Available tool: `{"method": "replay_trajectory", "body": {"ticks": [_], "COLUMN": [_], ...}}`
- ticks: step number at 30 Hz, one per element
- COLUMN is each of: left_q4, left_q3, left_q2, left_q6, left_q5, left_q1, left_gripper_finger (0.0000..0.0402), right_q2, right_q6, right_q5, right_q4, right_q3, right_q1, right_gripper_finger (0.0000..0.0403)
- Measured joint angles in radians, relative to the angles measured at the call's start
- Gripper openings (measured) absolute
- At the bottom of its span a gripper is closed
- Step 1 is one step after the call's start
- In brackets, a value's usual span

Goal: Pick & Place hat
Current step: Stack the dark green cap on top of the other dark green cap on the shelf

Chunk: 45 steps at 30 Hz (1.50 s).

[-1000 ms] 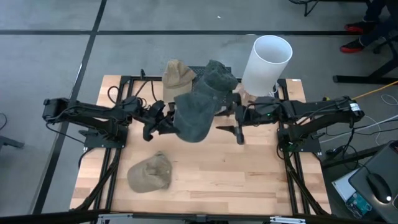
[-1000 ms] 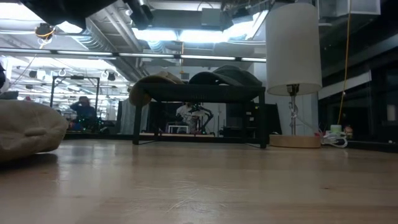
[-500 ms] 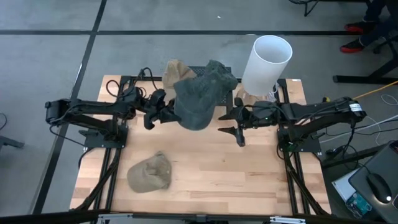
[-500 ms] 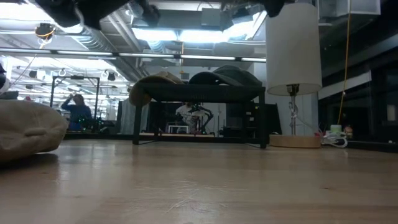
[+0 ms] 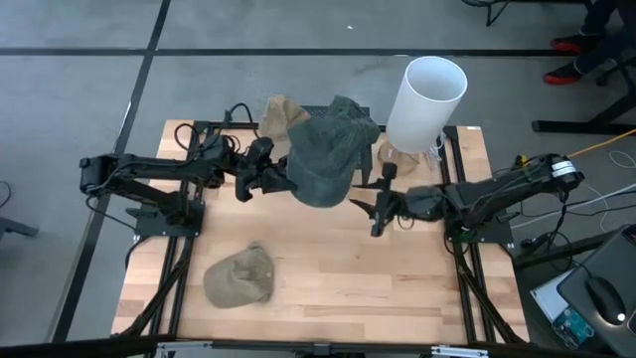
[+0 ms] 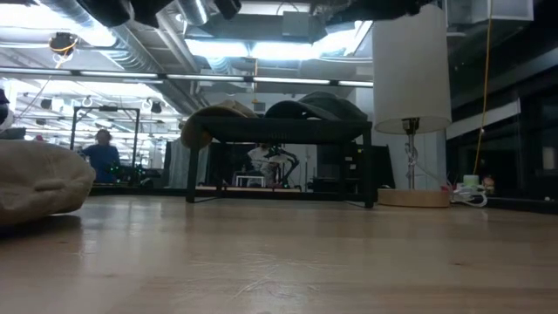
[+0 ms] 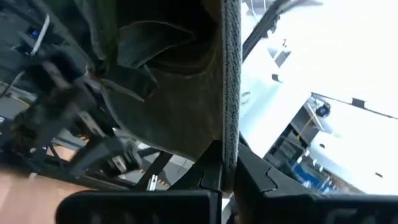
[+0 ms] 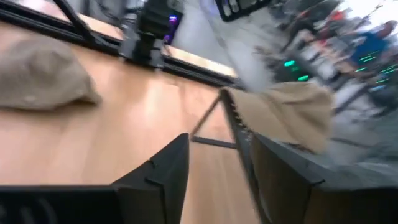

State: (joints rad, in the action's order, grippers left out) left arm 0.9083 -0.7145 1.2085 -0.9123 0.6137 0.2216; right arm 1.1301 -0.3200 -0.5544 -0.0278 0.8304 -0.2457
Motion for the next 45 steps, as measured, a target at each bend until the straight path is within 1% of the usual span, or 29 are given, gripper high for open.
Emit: {"method": "replay_trajectory", "body": {"ticks": [2,6,8,12,15,19,23,26,29,34,37,39,41,43,45], "left_q4": [0.003,-0.014,-0.05,-0.083,-0.063,-0.035,-0.036,-0.036,-0.036,-0.036,-0.032,-0.005,0.02,0.03,0.04], "left_q3": [0.0,0.0,0.0,0.001,0.001,0.001,0.001,0.001,0.001,0.001,0.001,0.001,0.001,0.001,0.001], "left_q2": [-0.009,-0.012,-0.012,-0.012,-0.012,-0.012,-0.012,-0.012,-0.012,-0.012,-0.012,-0.012,-0.013,-0.014,-0.016], "left_q6": [-0.017,-0.058,-0.092,-0.144,-0.173,-0.175,-0.154,-0.141,-0.14,-0.127,-0.097,-0.082,-0.078,-0.077,-0.077], "left_q5": [-0.012,-0.083,-0.132,-0.225,-0.252,-0.293,-0.295,-0.278,-0.205,-0.113,-0.053,-0.013,0.015,0.034,0.046], "left_q1": [0.011,0.019,0.019,0.01,0.008,0.001,0.001,0.003,0.014,0.017,0.017,0.017,0.017,0.017,0.018], "left_gripper_finger": [0.0009,0.0009,0.0012,0.0013,0.0012,0.0012,0.0012,0.0012,0.0012,0.0012,0.0012,0.0012,0.0012,0.0012,0.0012], "right_q2": [0.004,0.044,0.077,0.16,0.206,0.235,0.233,0.22,0.203,0.152,0.126,0.102,0.066,0.016,-0.051], "right_q6": [-0.045,-0.184,-0.292,-0.587,-0.777,-0.932,-1.028,-1.038,-0.952,-0.654,-0.512,-0.425,-0.292,-0.116,0.108], "right_q5": [-0.089,-0.269,-0.357,-0.512,-0.536,-0.548,-0.608,-0.615,-0.633,-0.74,-0.741,-0.714,-0.663,-0.575,-0.455], "right_q4": [-0.002,-0.067,-0.143,-0.364,-0.532,-0.716,-0.867,-0.907,-0.908,-0.897,-0.835,-0.757,-0.622,-0.43,-0.228], "right_q3": [-0.007,-0.018,-0.018,-0.018,-0.018,-0.018,-0.018,-0.018,-0.018,-0.018,-0.017,-0.017,-0.017,-0.017,-0.017], "right_q1": [-0.051,-0.138,-0.166,-0.189,-0.19,-0.19,-0.19,-0.19,-0.19,-0.178,-0.174,-0.177,-0.186,-0.188,-0.174], "right_gripper_finger": [0.016,0.0142,0.0134,0.0118,0.0109,0.0098,0.009,0.0087,0.0087,0.0087,0.0087,0.0087,0.0087,0.0087,0.0087]}}
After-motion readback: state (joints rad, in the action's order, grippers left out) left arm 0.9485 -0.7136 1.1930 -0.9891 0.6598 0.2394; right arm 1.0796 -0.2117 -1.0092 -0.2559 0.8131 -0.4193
